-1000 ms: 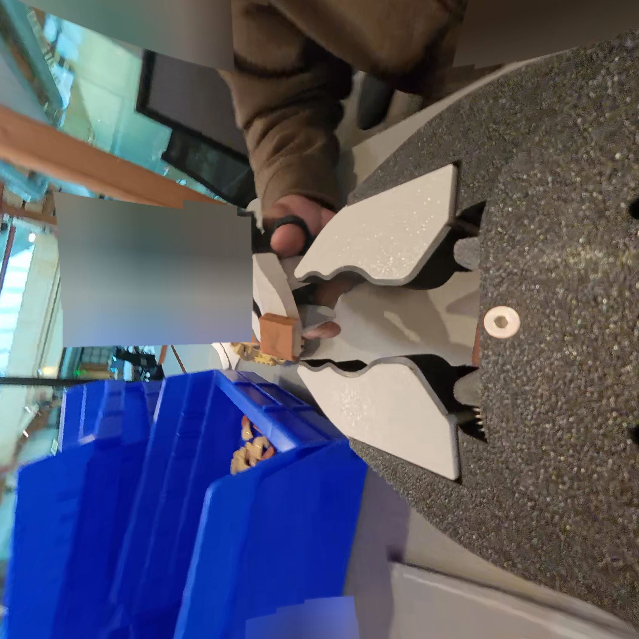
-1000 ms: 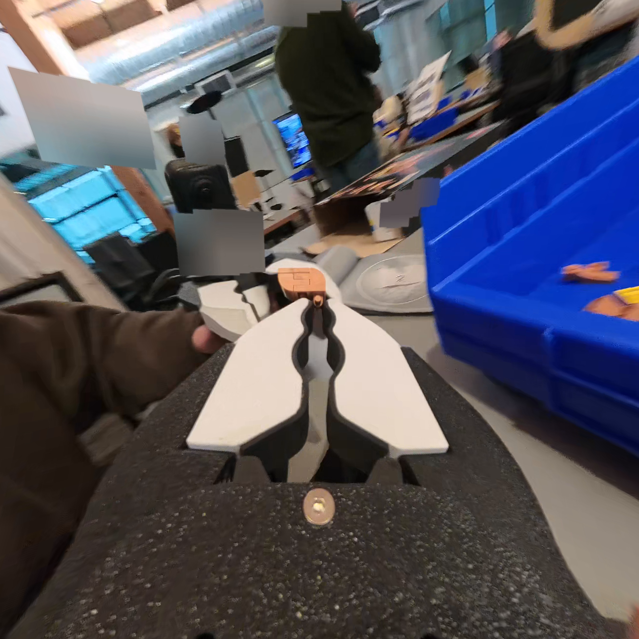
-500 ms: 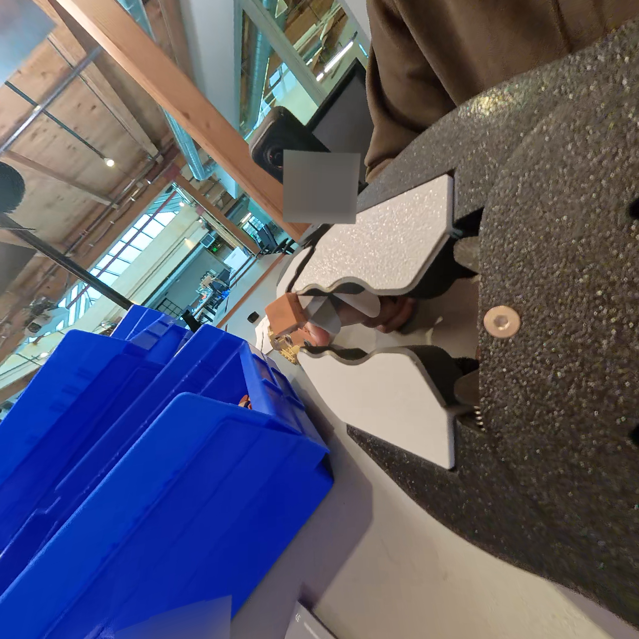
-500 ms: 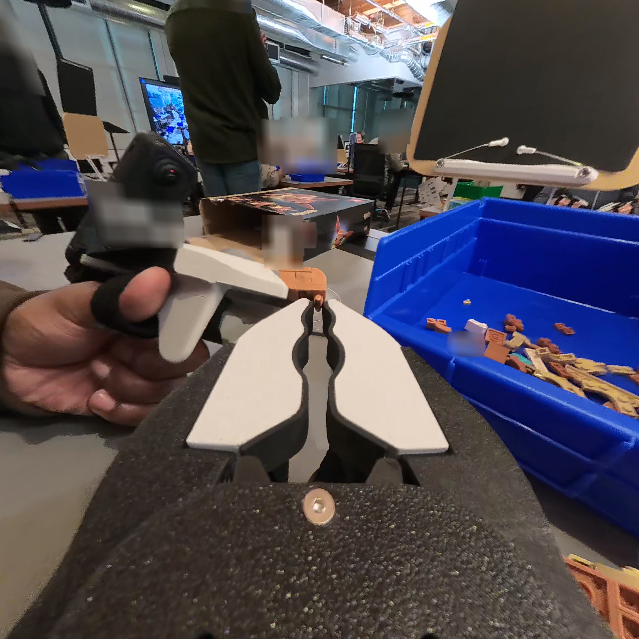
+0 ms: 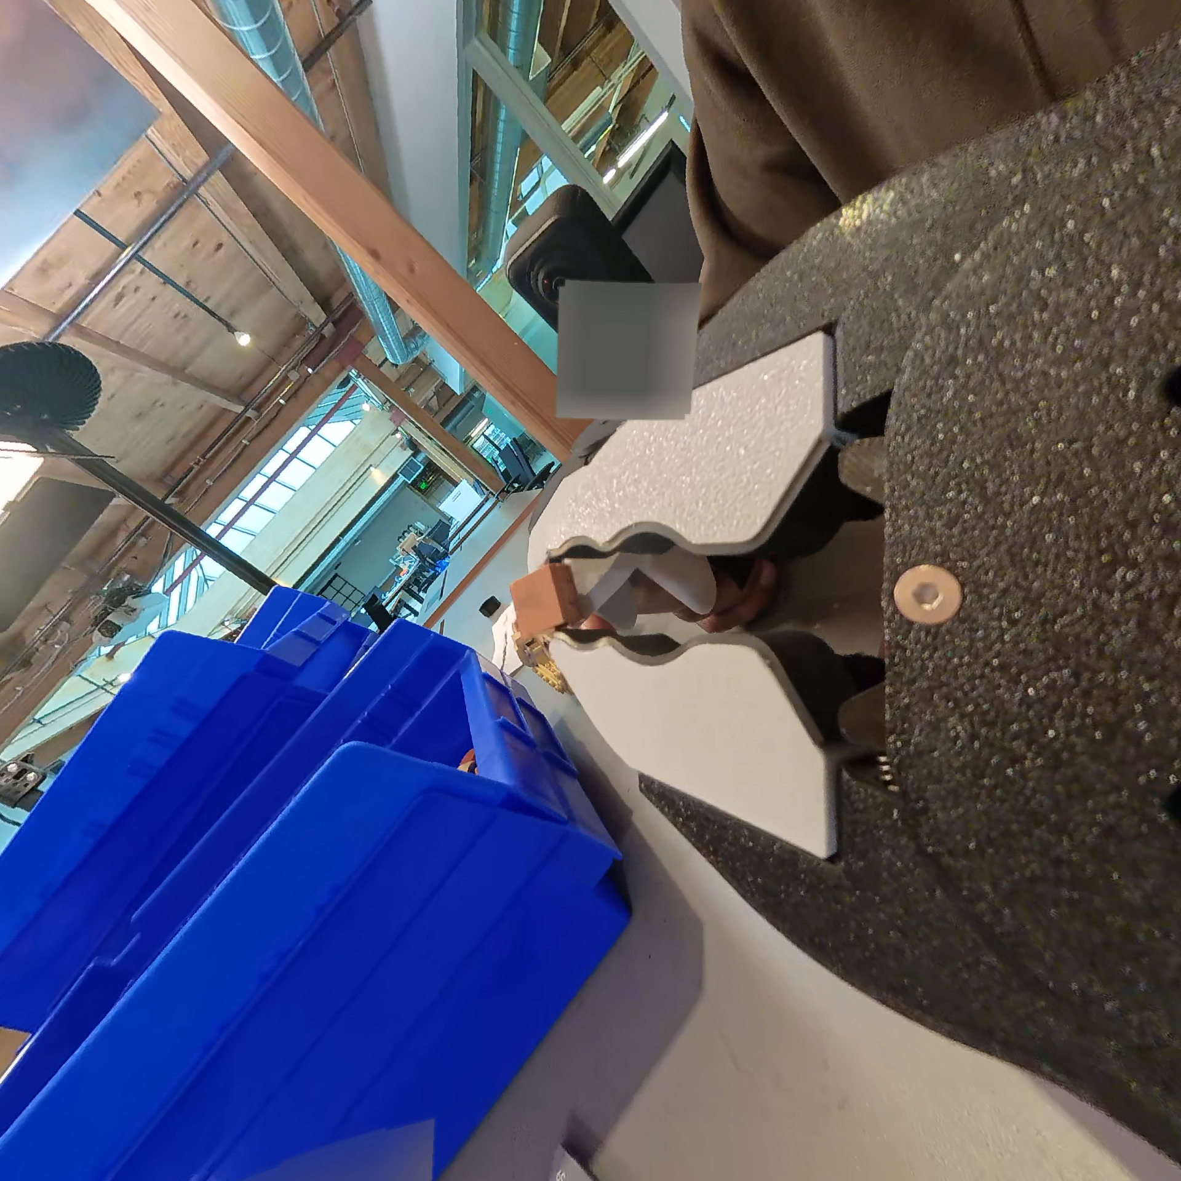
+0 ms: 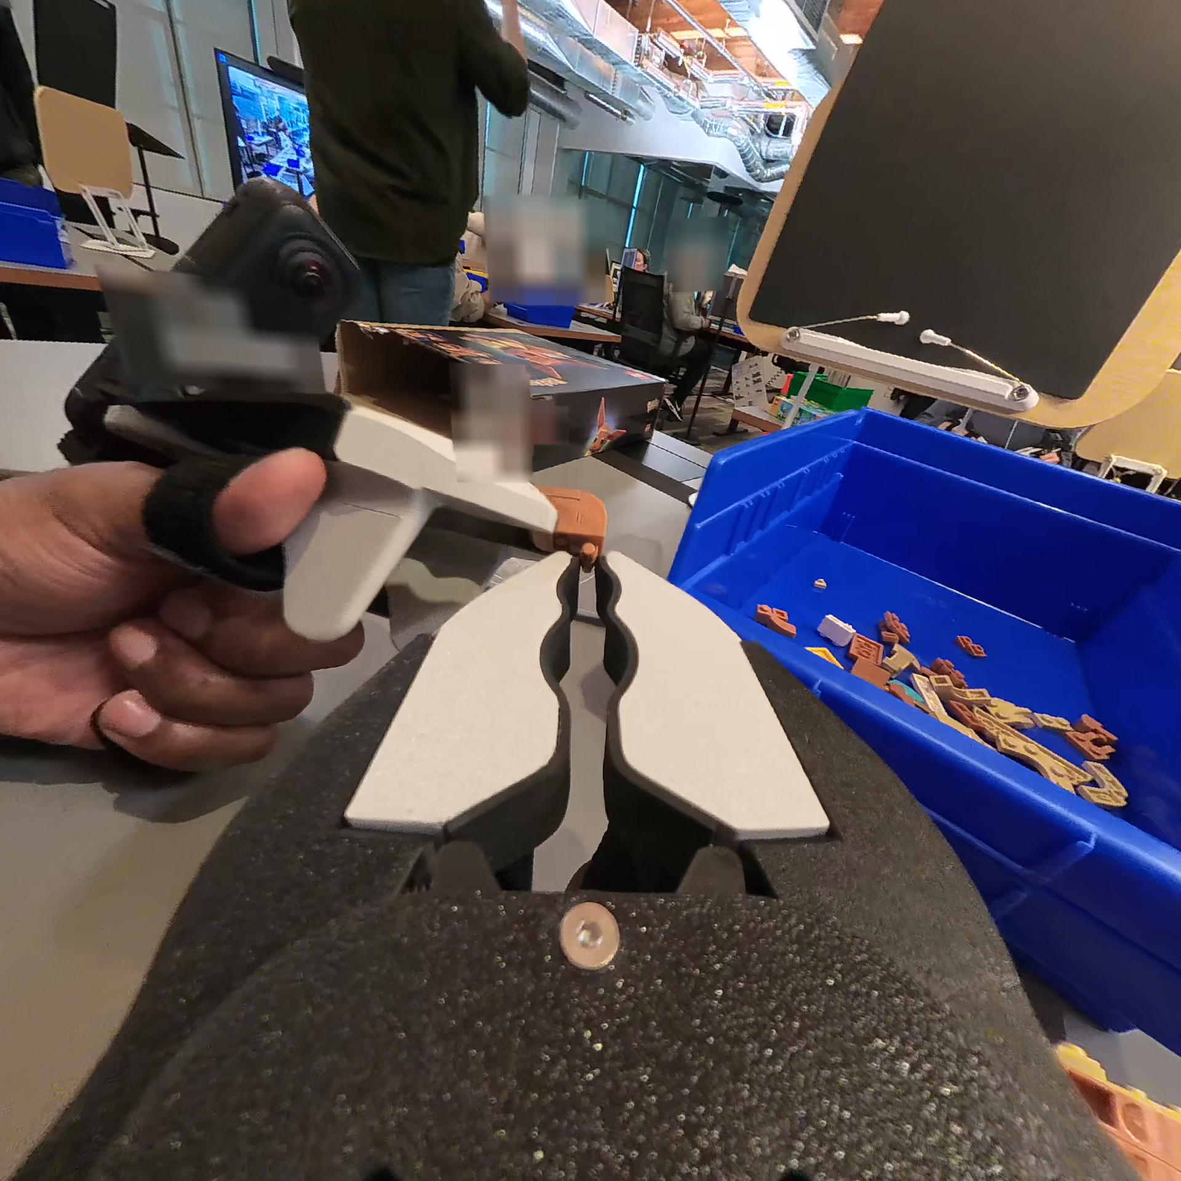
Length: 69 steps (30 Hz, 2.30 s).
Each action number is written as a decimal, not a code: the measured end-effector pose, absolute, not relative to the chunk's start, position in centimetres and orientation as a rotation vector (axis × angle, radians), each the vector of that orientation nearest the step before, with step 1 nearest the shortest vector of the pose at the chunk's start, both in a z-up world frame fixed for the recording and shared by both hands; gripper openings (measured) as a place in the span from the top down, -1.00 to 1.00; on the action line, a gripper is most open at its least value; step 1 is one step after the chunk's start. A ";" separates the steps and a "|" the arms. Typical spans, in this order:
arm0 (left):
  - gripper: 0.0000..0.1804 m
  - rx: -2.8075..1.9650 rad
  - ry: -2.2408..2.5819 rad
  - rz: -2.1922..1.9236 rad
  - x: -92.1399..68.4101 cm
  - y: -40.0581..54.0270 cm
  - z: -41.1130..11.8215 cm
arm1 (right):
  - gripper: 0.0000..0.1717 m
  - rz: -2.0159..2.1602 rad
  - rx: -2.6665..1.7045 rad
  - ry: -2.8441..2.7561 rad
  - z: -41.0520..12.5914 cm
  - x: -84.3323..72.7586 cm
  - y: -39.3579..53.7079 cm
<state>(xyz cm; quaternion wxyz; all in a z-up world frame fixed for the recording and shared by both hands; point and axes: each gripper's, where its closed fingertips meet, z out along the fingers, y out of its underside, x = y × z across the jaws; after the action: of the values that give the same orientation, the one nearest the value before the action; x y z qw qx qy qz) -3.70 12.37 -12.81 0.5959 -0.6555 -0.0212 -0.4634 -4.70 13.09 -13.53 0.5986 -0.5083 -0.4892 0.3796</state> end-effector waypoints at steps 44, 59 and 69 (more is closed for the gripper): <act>0.81 -1.636 1.380 0.066 -3.0 8.3 -19.9 | 0.81 0.637 -0.748 -1.862 -19.6 -3.5 8.1; 0.81 -1.629 0.964 -0.380 -2.7 8.9 -17.0 | 0.81 0.800 -0.884 -1.594 -16.7 -3.0 8.8; 0.82 -1.537 0.846 -0.619 -2.1 8.3 -15.1 | 0.81 0.975 -0.908 -1.486 -14.6 -2.5 8.3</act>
<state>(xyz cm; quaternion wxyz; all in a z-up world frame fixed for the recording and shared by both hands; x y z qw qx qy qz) -2.07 8.28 -15.10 0.5976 -0.6625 0.3644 -0.2669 -2.49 8.30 -14.59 0.5423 -0.3822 -0.6256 0.4104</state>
